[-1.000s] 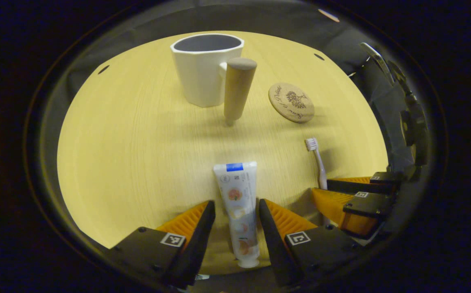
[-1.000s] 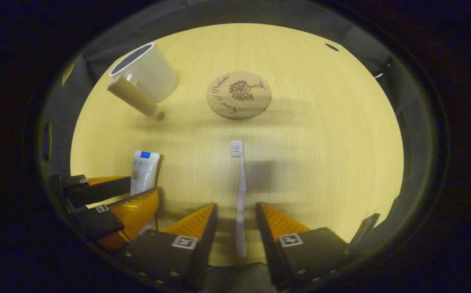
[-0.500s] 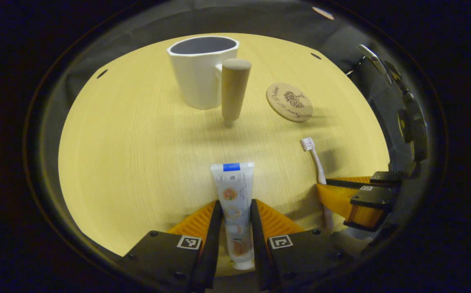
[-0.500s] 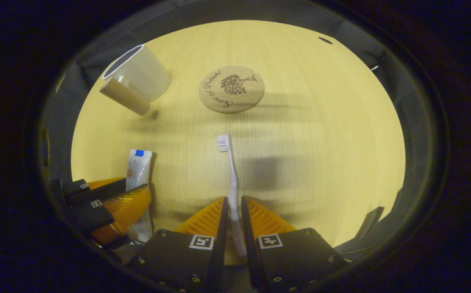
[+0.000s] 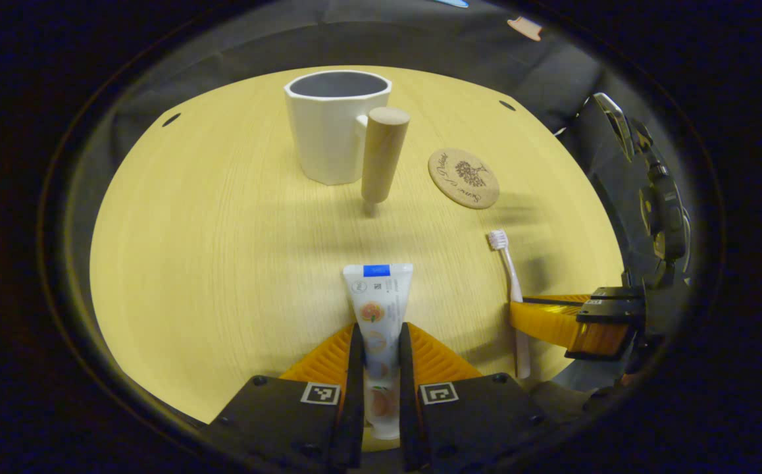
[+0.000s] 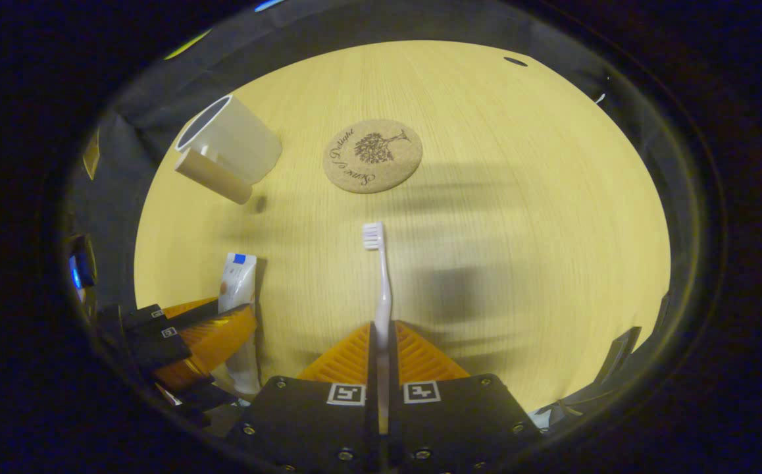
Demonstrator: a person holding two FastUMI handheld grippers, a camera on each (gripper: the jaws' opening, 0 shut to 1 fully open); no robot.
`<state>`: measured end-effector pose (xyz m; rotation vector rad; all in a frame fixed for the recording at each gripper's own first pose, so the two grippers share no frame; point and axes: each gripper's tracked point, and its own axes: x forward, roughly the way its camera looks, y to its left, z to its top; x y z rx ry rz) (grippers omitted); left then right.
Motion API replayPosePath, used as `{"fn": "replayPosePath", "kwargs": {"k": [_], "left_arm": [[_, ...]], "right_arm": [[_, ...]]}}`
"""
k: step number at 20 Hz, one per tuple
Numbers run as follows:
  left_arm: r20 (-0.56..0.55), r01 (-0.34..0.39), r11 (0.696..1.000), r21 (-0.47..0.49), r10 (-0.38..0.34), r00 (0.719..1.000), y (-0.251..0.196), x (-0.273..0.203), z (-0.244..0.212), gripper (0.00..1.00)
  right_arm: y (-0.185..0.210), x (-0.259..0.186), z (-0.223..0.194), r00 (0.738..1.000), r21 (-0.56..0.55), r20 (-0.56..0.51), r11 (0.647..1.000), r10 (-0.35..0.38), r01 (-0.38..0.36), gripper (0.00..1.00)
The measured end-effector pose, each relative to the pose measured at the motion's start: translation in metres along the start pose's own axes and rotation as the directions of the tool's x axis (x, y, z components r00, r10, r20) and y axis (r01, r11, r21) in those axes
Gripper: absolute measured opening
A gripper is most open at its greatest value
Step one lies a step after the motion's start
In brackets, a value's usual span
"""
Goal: Put the toothbrush and toothpaste on the desktop into the cup, then pick up the cup and place it on the coaster on the desktop.
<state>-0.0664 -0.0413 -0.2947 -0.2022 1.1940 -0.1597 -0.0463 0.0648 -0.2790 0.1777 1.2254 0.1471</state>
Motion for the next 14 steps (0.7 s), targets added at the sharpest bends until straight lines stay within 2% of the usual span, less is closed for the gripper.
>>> {"fn": "replayPosePath", "kwargs": {"k": [7, 10, 14], "left_arm": [[0.144, 0.003, 0.997, -0.083, 0.009, 0.989, 0.014, -0.025, 0.021, 0.3], [0.232, -0.003, 0.993, -0.119, 0.031, 0.972, 0.033, -0.047, 0.038, 0.3], [0.338, -0.003, 0.991, -0.132, 0.048, 0.94, 0.055, -0.072, 0.054, 0.3]], "right_arm": [[0.012, -0.023, 0.016, 0.989, -0.018, 0.118, 0.996, 0.087, -0.086, 0.06], [0.02, -0.037, 0.029, 0.973, -0.029, 0.184, 0.99, 0.138, -0.135, 0.06], [0.023, -0.051, 0.04, 0.958, -0.07, 0.247, 0.989, 0.146, -0.132, 0.06]]}}
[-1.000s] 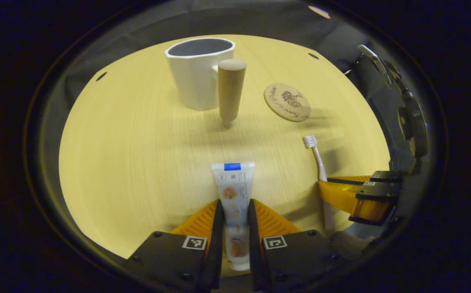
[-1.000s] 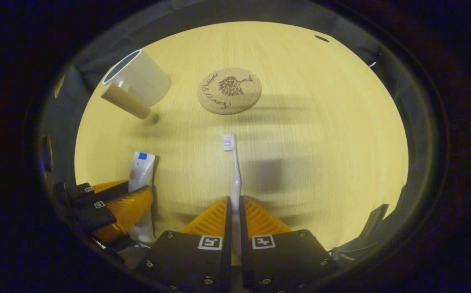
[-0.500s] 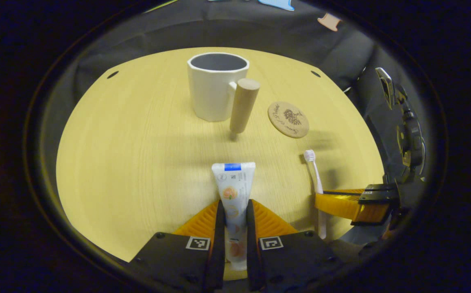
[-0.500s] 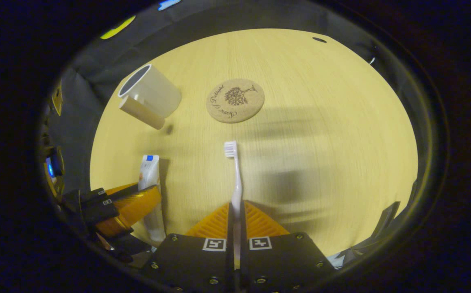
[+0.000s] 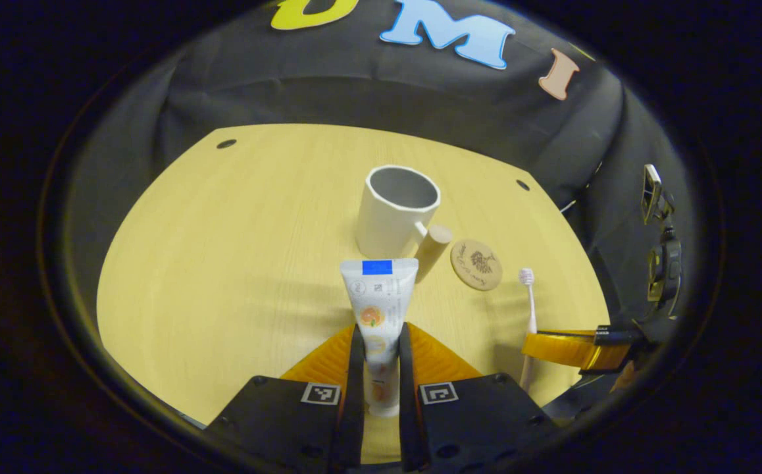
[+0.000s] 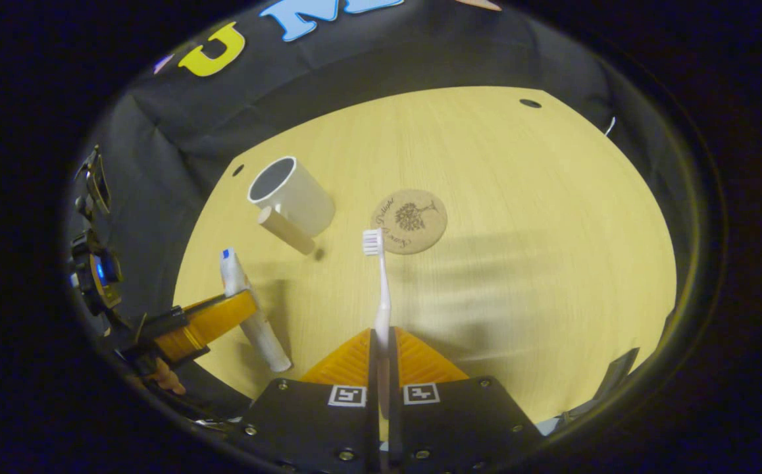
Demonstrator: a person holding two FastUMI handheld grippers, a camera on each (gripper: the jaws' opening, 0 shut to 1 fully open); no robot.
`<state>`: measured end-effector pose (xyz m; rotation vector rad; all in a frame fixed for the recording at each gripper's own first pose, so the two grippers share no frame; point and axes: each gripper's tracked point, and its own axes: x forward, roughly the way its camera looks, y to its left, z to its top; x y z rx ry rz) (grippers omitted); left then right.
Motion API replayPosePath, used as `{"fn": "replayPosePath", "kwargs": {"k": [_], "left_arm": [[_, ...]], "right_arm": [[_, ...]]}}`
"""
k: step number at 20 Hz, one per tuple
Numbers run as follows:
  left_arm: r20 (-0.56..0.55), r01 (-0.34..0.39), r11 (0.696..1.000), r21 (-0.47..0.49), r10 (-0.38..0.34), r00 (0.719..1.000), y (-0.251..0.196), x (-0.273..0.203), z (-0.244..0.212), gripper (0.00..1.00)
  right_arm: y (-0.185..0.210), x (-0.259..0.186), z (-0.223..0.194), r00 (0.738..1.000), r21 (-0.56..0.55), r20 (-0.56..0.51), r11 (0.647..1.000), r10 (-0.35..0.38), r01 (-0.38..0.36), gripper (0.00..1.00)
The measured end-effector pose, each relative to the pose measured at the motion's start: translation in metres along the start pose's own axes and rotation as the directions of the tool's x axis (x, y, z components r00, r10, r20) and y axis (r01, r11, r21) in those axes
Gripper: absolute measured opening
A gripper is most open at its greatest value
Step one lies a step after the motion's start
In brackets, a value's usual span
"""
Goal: Put the toothbrush and toothpaste on the desktop into the cup, then pick up the cup and place it on the coaster on the desktop.
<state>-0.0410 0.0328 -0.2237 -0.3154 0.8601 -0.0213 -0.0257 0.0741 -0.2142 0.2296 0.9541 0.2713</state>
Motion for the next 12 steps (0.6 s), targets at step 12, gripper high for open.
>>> {"fn": "replayPosePath", "kwargs": {"k": [12], "left_arm": [[0.15, 0.027, 0.999, -0.042, -0.021, 0.988, 0.019, -0.029, 0.034, 0.14]], "right_arm": [[-0.001, -0.015, 0.013, 0.998, -0.028, 0.065, 1.0, -0.008, 0.01, 0.06]]}}
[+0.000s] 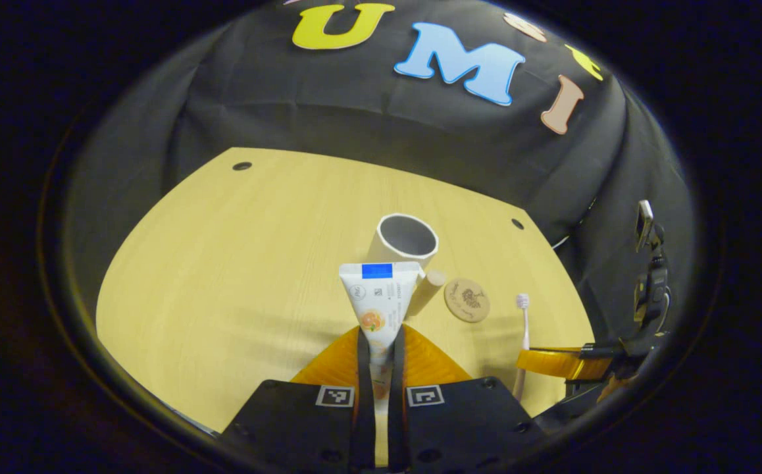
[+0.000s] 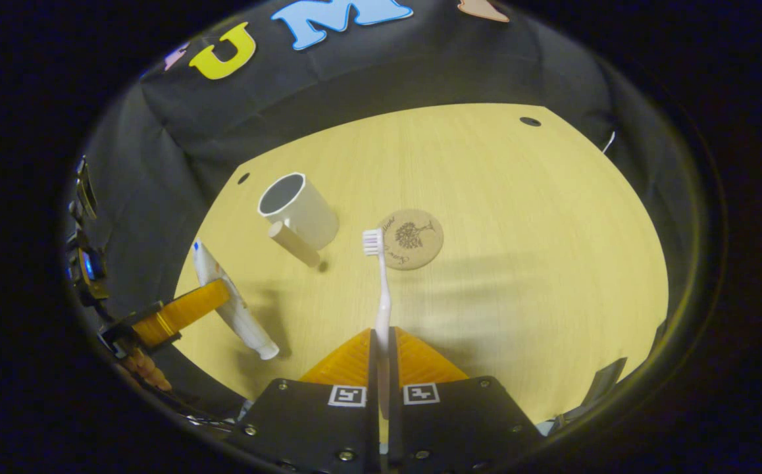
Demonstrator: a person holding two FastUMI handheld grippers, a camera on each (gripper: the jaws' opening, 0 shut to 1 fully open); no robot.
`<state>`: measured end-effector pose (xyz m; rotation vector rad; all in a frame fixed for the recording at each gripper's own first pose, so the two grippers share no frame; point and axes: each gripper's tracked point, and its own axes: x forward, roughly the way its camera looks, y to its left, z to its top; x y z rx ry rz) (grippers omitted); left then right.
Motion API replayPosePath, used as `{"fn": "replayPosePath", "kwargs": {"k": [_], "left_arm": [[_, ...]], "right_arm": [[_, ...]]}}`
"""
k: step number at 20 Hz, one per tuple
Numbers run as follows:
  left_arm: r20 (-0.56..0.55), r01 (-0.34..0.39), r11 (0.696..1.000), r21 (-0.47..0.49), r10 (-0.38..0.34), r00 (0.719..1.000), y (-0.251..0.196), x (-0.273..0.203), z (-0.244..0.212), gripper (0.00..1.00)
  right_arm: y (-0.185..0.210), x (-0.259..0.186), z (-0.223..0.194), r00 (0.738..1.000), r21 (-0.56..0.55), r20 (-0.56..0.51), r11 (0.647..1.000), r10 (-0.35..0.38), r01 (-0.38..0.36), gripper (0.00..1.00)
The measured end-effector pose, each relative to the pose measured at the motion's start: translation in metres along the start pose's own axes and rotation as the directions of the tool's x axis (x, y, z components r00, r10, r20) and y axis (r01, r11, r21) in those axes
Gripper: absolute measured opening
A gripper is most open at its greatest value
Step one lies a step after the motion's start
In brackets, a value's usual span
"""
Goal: Put the toothbrush and toothpaste on the desktop into the cup, then pick up the cup and place it on the coaster on the desktop.
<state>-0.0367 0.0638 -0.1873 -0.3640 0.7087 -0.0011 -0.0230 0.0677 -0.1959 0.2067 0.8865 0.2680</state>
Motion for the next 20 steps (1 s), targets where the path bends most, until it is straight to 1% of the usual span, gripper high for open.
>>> {"fn": "replayPosePath", "kwargs": {"k": [1, 2, 3, 7, 11, 13, 16, 20], "left_arm": [[0.027, 0.004, 1.0, 0.002, -0.004, 1.0, 0.002, -0.004, 0.008, 0.14], [0.052, 0.014, 1.0, 0.006, -0.014, 0.999, 0.002, -0.007, 0.017, 0.15], [0.078, 0.018, 1.0, 0.01, -0.019, 0.997, 0.001, -0.007, 0.026, 0.14], [0.163, 0.029, 0.999, 0.034, -0.034, 0.986, -0.004, -0.004, 0.058, 0.14], [0.243, 0.04, 0.998, 0.053, -0.052, 0.969, -0.006, 0.003, 0.092, 0.14], [0.291, 0.054, 0.997, 0.061, -0.07, 0.954, -0.011, 0.005, 0.112, 0.14], [0.365, 0.092, 0.993, 0.076, -0.113, 0.924, -0.025, 0.014, 0.143, 0.14], [0.419, 0.128, 0.987, 0.093, -0.155, 0.895, -0.043, 0.032, 0.172, 0.14]], "right_arm": [[0.001, -0.001, 0.003, 1.0, -0.004, 0.013, 1.0, 0.003, -0.003, 0.06], [0.003, -0.003, 0.006, 1.0, -0.008, 0.023, 1.0, 0.01, -0.009, 0.02], [0.005, -0.005, 0.008, 0.999, -0.01, 0.031, 1.0, 0.015, -0.014, 0.06], [0.005, -0.009, 0.012, 0.999, -0.01, 0.039, 1.0, 0.015, -0.015, 0.06], [0.004, -0.011, 0.015, 0.999, -0.013, 0.051, 1.0, 0.019, -0.018, 0.06], [0.006, -0.015, 0.02, 0.998, -0.014, 0.063, 1.0, 0.022, -0.021, 0.06], [0.007, -0.017, 0.029, 0.995, -0.015, 0.092, 0.999, 0.033, -0.031, 0.06], [0.004, -0.018, 0.036, 0.992, -0.01, 0.12, 1.0, 0.026, -0.025, 0.06]]}}
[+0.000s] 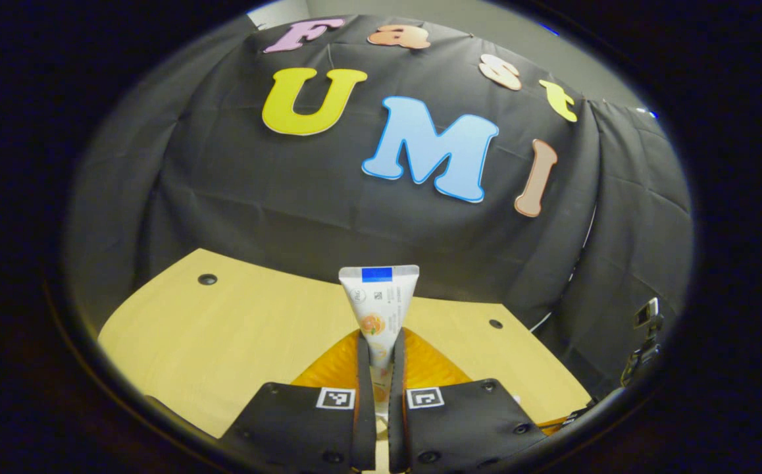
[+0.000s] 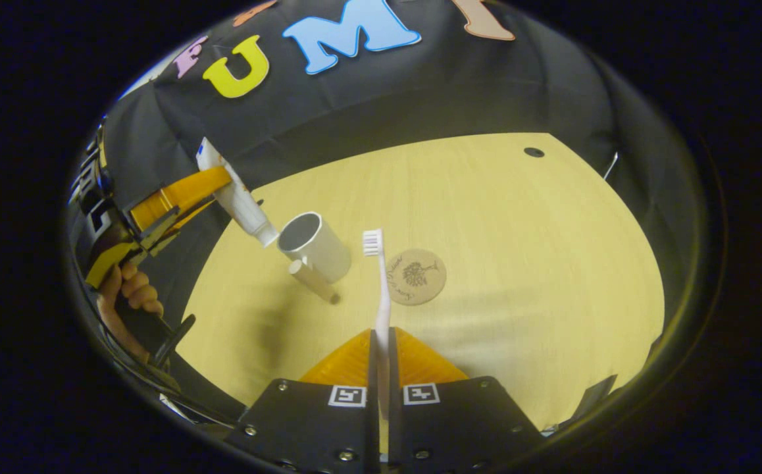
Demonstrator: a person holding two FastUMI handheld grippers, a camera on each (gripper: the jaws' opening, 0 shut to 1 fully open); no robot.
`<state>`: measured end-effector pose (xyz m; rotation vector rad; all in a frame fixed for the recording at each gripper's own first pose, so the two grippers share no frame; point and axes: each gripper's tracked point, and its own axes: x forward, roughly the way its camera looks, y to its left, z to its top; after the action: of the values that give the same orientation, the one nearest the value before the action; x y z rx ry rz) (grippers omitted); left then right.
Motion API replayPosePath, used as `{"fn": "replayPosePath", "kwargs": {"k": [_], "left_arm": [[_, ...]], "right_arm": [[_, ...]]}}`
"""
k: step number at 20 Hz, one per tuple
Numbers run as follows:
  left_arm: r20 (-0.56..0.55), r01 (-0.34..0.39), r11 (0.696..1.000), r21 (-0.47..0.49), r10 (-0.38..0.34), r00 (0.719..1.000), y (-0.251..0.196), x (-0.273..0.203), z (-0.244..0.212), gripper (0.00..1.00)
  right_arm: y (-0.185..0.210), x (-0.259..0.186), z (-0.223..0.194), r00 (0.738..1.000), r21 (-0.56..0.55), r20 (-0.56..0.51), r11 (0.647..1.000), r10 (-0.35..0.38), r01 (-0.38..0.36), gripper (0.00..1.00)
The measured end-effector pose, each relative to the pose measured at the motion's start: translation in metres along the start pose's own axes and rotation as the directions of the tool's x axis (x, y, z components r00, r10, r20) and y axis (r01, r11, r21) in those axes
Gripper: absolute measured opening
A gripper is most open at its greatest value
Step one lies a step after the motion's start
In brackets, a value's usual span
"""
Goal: Put the toothbrush and toothpaste on the desktop into the cup, then pick up the cup and place it on the coaster on the desktop.
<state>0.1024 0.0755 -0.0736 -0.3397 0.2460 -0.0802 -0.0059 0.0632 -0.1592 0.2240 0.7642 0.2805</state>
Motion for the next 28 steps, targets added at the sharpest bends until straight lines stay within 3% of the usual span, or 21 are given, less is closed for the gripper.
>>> {"fn": "replayPosePath", "kwargs": {"k": [4, 9, 21, 24, 25, 28], "left_arm": [[-0.013, 0.012, 1.0, -0.015, -0.012, 1.0, 0.0, 0.023, -0.011, 0.14], [-0.079, -0.026, 0.999, 0.032, 0.028, 0.996, 0.012, 0.05, -0.037, 0.14], [-0.238, -0.064, 0.995, 0.074, 0.08, 0.968, 0.02, 0.057, -0.09, 0.32], [-0.278, -0.075, 0.994, 0.079, 0.094, 0.956, 0.022, 0.058, -0.104, 0.29], [-0.28, -0.066, 0.995, 0.073, 0.084, 0.956, 0.018, 0.055, -0.105, 0.34], [-0.268, -0.057, 0.994, 0.092, 0.08, 0.96, 0.01, 0.051, -0.097, 0.69]], "right_arm": [[0.004, -0.001, 0.007, 0.999, -0.004, 0.034, 1.0, 0.023, -0.023, 0.06], [0.016, -0.003, 0.026, 0.995, -0.012, 0.087, 0.998, 0.055, -0.055, 0.06], [0.019, -0.005, 0.039, 0.991, -0.016, 0.101, 0.997, 0.082, -0.081, 0.06], [0.02, -0.006, 0.047, 0.99, -0.043, 0.115, 0.996, 0.087, -0.082, 0.06], [0.02, -0.006, 0.051, 0.989, -0.052, 0.122, 0.995, 0.086, -0.08, 0.06], [0.025, -0.002, 0.056, 0.987, -0.063, 0.123, 0.993, 0.103, -0.096, 0.06]]}}
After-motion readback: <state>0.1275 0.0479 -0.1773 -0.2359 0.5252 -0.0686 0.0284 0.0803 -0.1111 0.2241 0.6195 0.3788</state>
